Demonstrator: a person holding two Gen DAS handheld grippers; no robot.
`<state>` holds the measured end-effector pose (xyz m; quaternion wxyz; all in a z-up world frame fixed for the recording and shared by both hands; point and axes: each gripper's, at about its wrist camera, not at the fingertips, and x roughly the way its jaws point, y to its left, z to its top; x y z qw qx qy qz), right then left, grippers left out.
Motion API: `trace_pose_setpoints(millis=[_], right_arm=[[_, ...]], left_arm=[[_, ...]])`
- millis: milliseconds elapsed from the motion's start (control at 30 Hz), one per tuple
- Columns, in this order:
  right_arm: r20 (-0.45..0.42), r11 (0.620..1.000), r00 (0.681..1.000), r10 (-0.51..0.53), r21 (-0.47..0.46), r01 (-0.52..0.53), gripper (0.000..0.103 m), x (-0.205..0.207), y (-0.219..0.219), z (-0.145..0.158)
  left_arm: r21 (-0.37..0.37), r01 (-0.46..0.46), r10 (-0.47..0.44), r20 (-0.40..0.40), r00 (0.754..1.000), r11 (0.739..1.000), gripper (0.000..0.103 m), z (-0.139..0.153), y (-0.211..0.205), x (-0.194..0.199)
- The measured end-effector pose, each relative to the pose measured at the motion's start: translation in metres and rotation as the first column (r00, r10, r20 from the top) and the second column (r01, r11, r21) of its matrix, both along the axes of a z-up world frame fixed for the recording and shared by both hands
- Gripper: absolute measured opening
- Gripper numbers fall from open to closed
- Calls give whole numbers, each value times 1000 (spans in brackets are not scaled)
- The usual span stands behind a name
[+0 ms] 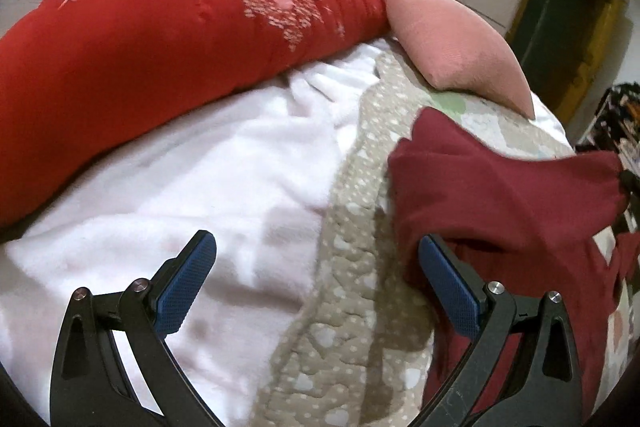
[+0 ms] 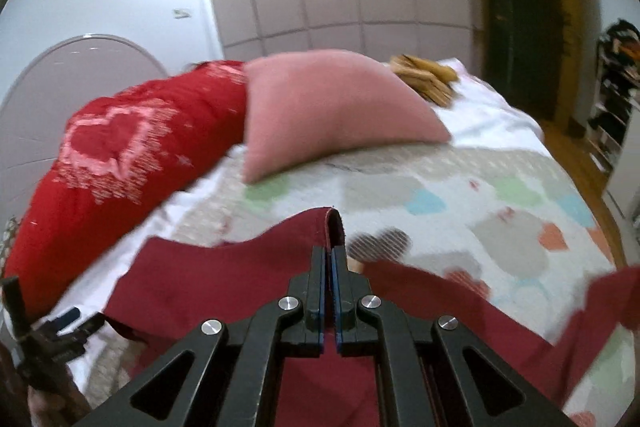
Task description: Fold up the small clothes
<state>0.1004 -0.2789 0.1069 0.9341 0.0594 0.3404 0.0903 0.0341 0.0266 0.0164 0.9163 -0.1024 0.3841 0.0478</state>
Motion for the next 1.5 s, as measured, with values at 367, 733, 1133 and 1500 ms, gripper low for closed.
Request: trace_pose_setpoints(millis=[367,733,1133,1500], right_arm=[[-102,984,982,-157,-105,146,2,2,-59,-50],[-198,927,936,-292,-300,226,2,3,-77,-90],[-238,920,914,-328,-298,253,18,0,-86,-84],[-148,946,937,317,-20,-323,37,52,98,-67]], left_arm=[[98,92,-93,-2,996,991,102,-8,-35,-2],[124,94,-86,-62,994,988,102,-20,-41,4],[124,76,-65,-90,994,989,102,-25,-40,6],[83,58,-48,-121,992,995,102,-32,-32,9]])
